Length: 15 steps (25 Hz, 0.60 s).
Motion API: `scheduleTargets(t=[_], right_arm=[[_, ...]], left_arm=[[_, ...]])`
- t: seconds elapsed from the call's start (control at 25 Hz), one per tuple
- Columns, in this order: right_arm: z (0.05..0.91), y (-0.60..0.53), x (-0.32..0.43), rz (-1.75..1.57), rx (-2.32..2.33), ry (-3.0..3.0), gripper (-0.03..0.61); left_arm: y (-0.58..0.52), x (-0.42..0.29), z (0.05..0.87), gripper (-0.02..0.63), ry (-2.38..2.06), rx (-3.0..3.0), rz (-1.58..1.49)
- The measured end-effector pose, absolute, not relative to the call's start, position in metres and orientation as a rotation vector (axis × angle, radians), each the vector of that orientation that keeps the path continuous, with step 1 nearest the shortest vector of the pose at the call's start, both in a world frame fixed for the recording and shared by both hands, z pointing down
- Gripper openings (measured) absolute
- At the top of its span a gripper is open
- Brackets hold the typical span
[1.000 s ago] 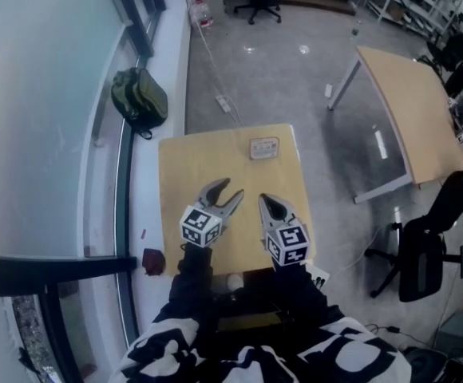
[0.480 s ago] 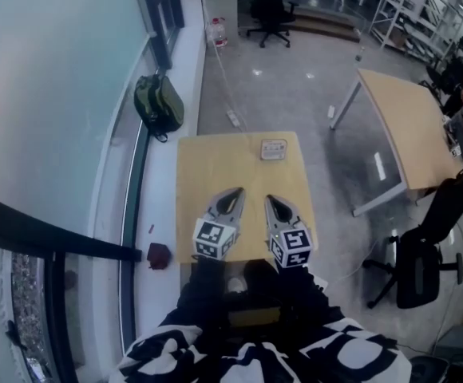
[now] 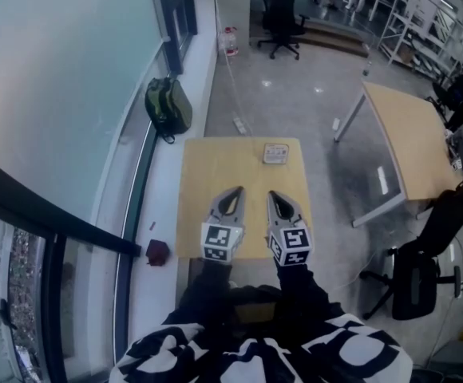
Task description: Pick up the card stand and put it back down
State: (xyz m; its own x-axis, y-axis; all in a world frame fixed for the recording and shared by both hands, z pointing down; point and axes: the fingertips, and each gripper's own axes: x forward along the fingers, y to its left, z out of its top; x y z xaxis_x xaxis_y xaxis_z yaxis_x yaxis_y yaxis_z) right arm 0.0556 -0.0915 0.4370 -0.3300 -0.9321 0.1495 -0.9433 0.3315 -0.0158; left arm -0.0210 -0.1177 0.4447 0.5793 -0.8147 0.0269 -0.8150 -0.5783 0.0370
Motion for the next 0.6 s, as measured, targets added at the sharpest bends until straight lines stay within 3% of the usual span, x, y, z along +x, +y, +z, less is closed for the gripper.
scheduleTargets(t=[0.6], right_arm=[[0.403, -0.07, 0.119, 0.073, 1.768, -2.495, 0.02]], left_arm=[[-0.097, 0.046, 0.411, 0.009, -1.493, 2.786, -0.068]])
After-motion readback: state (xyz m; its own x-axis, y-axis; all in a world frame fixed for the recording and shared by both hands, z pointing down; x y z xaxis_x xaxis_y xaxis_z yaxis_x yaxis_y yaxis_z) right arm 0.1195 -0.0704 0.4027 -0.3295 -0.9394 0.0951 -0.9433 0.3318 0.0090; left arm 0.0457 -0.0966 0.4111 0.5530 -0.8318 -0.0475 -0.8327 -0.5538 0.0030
